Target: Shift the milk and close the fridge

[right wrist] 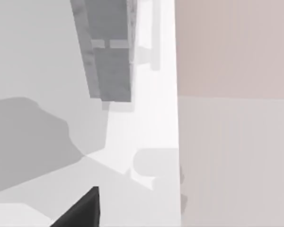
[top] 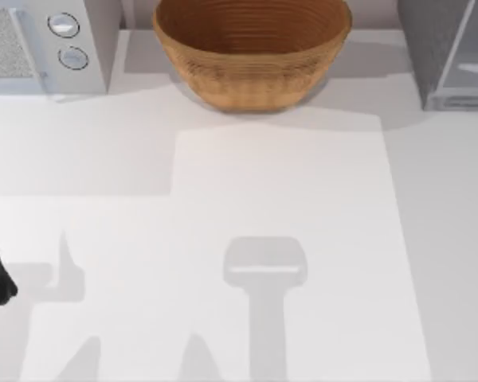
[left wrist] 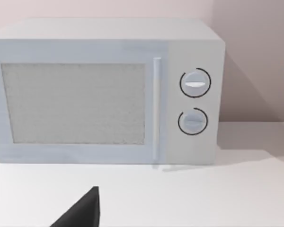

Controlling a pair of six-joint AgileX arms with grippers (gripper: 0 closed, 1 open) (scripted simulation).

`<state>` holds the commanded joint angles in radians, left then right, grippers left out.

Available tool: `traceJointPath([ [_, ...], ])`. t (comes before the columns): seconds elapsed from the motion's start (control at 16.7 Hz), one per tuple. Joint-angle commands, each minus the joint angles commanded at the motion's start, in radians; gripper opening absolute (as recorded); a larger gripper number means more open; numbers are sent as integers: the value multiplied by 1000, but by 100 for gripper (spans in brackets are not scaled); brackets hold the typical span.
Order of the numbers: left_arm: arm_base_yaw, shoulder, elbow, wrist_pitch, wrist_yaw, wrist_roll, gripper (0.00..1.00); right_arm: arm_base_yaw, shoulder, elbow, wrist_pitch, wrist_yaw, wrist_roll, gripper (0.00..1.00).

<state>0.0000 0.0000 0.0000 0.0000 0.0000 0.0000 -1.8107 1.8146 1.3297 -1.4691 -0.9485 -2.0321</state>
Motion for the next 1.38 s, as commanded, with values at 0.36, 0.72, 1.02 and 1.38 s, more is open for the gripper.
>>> traceJointPath([
  [0.36,0,0,0,0,0,0,100,36,-8,5,36,20,31,100],
  [0.72,0,0,0,0,0,0,100,281,-7,10,332,65,319,100],
  [1.02,0,0,0,0,0,0,100,465,24,-25,630,77,789,100],
  [1.38,0,0,0,0,0,0,100,750,36,-40,1039,182,1273,100],
])
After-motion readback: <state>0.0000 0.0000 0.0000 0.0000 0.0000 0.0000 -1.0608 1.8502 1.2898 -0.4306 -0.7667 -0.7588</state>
